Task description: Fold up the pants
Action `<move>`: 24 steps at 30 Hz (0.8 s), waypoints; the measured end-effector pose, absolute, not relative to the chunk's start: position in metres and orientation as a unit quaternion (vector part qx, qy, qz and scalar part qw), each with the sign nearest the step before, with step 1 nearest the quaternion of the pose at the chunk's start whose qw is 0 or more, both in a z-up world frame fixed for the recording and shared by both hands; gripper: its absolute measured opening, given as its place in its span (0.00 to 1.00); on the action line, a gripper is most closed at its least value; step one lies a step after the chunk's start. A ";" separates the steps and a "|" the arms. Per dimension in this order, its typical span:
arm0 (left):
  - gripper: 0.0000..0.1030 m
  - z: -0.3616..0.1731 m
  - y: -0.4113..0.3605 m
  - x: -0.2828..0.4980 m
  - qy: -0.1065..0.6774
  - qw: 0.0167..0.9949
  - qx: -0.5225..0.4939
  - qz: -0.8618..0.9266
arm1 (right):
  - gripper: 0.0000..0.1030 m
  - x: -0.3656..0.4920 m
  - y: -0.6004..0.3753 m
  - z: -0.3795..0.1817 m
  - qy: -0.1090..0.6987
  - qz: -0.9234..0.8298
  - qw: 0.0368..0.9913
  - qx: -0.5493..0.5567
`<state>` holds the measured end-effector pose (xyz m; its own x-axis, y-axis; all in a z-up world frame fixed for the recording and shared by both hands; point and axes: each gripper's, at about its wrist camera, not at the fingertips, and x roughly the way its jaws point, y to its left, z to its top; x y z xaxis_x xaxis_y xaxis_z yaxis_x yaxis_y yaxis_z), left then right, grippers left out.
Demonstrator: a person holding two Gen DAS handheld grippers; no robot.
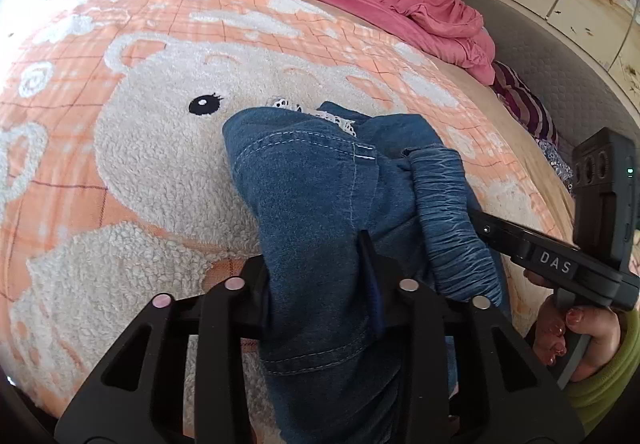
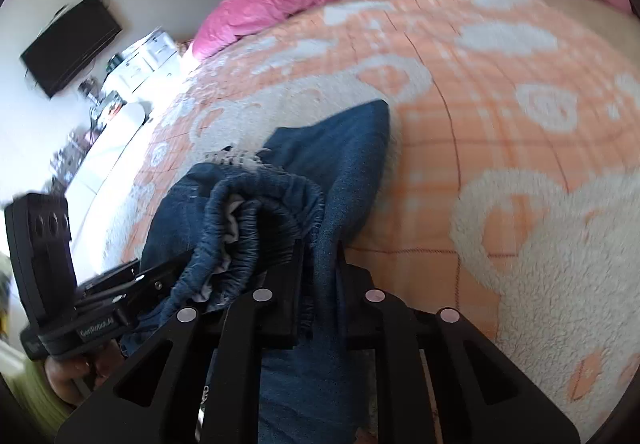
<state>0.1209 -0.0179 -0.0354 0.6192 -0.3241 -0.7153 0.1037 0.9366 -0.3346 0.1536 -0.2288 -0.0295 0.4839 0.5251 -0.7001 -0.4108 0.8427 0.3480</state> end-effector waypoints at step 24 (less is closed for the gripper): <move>0.21 0.038 -0.004 0.172 0.365 0.924 -0.085 -0.075 | 0.09 0.203 -0.184 0.045 0.316 0.294 0.902 -0.004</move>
